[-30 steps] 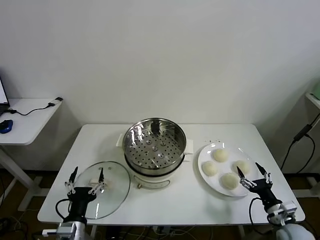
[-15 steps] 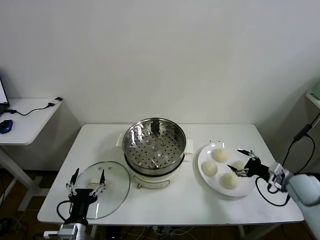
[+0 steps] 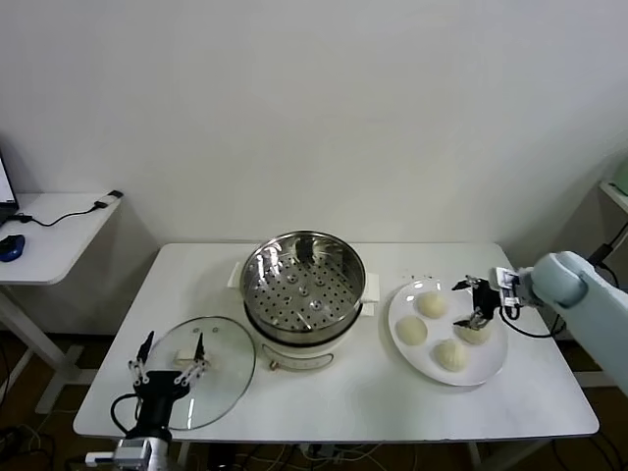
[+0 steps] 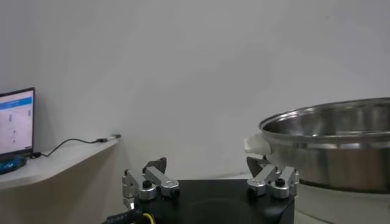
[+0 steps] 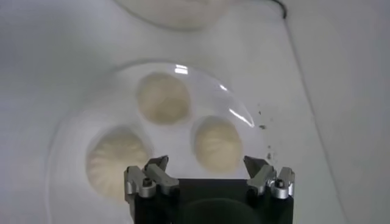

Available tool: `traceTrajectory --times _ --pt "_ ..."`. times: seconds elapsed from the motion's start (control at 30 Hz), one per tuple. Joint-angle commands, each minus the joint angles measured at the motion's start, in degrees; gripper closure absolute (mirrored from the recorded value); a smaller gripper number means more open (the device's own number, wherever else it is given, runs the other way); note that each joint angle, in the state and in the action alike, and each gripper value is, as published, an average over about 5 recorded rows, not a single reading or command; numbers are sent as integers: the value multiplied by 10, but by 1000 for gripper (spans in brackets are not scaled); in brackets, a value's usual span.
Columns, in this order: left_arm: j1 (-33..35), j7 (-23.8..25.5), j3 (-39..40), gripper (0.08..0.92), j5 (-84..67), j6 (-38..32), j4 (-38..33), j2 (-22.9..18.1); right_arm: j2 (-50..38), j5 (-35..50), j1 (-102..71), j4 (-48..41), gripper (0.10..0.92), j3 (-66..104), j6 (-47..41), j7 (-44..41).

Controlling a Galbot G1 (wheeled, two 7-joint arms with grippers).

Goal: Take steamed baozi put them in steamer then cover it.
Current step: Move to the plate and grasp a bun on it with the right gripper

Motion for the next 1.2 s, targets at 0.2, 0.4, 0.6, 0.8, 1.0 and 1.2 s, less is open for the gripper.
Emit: traceTrajectory --times 0.2,0.4,0.6,0.8,1.0,1.2 --pt "1 -14 -4 177 -17 8 8 5 136 -36 165 -192 203 -207 10 -44" --pt "-1 -15 -5 177 -19 12 11 5 188 -75 142 -259 203 -164 35 -40" --pt "-1 -16 -9 177 -20 13 15 5 216 -85 126 -302 203 -141 52 -37" --pt "-1 -18 -8 177 -20 14 19 5 233 -86 116 -328 203 -122 63 -38" --pt "-3 -19 -8 177 -19 17 19 4 240 -93 114 -340 203 -114 71 -49" --pt "-2 -20 -9 177 -19 17 21 4 243 -95 112 -345 230 -106 79 -56"
